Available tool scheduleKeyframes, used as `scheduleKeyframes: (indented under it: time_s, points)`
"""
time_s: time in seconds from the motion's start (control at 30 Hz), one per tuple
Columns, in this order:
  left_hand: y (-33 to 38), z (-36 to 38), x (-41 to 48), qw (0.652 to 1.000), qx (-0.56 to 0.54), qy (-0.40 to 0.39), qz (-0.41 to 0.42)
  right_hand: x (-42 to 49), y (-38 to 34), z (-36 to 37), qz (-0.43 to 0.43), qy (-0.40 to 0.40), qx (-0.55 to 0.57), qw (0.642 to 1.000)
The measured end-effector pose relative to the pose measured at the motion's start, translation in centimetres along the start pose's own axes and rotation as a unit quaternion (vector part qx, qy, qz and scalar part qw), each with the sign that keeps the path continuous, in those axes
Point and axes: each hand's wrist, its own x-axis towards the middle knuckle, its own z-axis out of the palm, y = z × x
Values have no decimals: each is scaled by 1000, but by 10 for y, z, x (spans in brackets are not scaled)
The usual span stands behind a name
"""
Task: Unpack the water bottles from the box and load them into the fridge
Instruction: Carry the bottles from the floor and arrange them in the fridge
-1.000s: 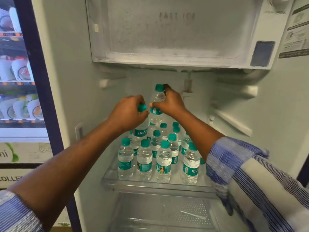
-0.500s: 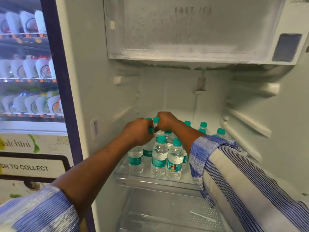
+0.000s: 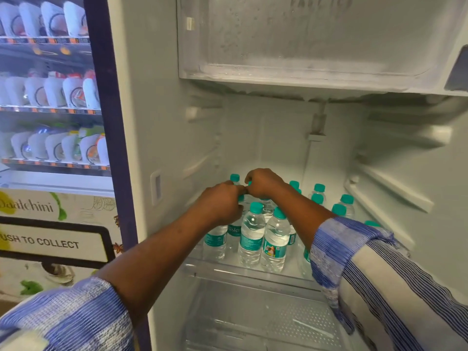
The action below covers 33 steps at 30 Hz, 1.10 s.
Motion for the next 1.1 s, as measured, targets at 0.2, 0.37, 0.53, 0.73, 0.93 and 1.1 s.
scheduleKeyframes:
  time_s: [0.2,0.37,0.53,0.73,0.93,1.1]
  points:
    - [-2,-5,-13,999,-2,48,19,-31,-5,-18,-14,71,8,997]
    - [-9,-19,-47,988,-70,127,43,-82,-17,-34,-68,149,54,985]
    - [-26,-38,-109,967,-206,134,68,-153,-40,-30,-152,177,154,960]
    - [-56,-43,-194,973,-209,80,48,-211,-84,6,-243,85,224,940]
    - [-114,-26,-277,979,-198,33,-26,-239,-142,72,-322,-54,263,908]
    - [-163,17,-365,963,-224,7,-152,-257,-196,156,-355,-156,269,882]
